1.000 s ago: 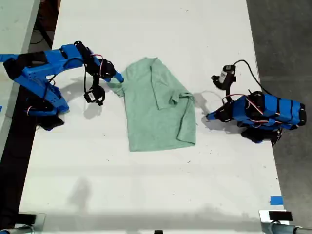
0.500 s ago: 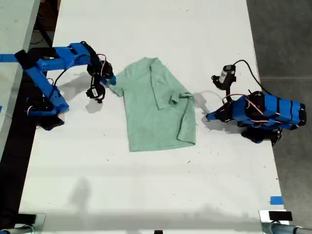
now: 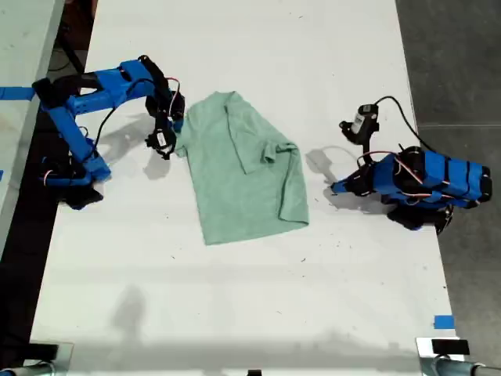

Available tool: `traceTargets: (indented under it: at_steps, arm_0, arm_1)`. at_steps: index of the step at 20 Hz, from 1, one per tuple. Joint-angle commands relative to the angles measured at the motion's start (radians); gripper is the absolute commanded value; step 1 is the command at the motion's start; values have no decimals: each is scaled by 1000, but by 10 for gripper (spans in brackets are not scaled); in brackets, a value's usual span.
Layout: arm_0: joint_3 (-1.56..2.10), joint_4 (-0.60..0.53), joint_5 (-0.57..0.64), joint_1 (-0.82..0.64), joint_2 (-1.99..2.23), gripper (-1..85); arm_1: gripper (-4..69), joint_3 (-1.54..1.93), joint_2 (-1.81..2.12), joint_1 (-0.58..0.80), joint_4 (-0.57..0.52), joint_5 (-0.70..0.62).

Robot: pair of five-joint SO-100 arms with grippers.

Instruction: Fold t shirt

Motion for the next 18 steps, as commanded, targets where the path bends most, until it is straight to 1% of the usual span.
traceTargets:
  at_steps: [1,3,5,9,10,11,12,13,16,18]
  arm_0:
    - [-373,137,21,115,-58,-2]
    - [-644,198,6,204,-209,-2]
    - [-839,213,-23,282,-345,-3]
    - [-838,94,-95,396,-446,-3]
    - [-838,71,-104,419,-471,14]
    - [-838,57,-110,434,-489,178]
    - [-836,55,-121,436,-497,294]
    - [-834,57,-123,433,-492,297]
    - [-833,80,-124,407,-359,219]
    - [-804,144,-129,373,-178,210]
  arm_1:
    - [12,40,11,9,3,-15]
    - [12,40,11,9,3,-15]
    - [12,40,11,9,3,-15]
    - [12,40,11,9,3,-15]
    - [12,40,11,9,3,-15]
    - [12,40,11,9,3,-15]
    - [12,40,11,9,3,-15]
    - [12,40,11,9,3,-15]
    - [12,40,11,9,3,-15]
    - [12,40,11,9,3,-15]
